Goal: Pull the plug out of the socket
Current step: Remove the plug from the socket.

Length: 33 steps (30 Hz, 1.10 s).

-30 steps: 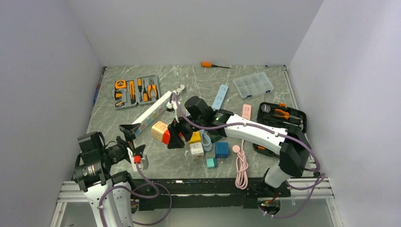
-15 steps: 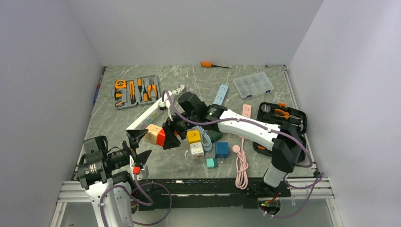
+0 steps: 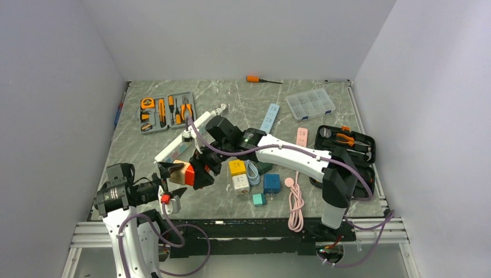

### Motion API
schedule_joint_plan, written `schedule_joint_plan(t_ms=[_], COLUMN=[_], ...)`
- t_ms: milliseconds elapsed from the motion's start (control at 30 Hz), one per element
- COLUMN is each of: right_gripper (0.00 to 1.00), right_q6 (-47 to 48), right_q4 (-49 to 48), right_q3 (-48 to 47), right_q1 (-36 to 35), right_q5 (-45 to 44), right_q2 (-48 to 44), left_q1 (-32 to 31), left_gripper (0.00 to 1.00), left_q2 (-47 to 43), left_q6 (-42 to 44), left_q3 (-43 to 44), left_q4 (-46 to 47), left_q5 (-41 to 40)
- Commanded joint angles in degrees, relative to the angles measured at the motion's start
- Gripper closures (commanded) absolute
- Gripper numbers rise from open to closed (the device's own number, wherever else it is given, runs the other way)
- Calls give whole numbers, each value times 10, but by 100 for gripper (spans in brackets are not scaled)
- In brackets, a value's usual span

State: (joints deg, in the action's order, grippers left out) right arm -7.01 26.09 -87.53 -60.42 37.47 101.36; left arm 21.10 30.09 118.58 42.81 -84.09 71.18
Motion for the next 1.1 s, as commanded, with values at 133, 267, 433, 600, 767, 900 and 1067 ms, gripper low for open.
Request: schedule_joint_plan(t_ms=[133,267,433,600,767,900,1067], right_gripper=[100,100,100,100,100,100,100], right_q6=[14,16,14,3,-9,-22,-31], right_q4=[-11,-4,-9,-27,-38,-56,-61], right_q3=[-57,-65,-31,35,91,136,179], right_q1=[-7,-6,-6,-6,-7,-6,-6], right_q5=[38,43,36,16,-13,-24,-37], right_q2=[22,28,13,-20,-56,-91,-133], left_q1=[-37,-68,-93,-107,-129,-152,-199], left_gripper=[29,42,79,88,100,100,100], left_q2=[3,-4,-13,-16,2,15,21], left_q6=[422,414,378,369,346,320,252], left_q3=[-32,-45,-63,-78,-82,-92,-109], left_q4=[44,80,135,167,197,234,291], left_q5=[-17,-49,-78,-117,-189,-219,-271])
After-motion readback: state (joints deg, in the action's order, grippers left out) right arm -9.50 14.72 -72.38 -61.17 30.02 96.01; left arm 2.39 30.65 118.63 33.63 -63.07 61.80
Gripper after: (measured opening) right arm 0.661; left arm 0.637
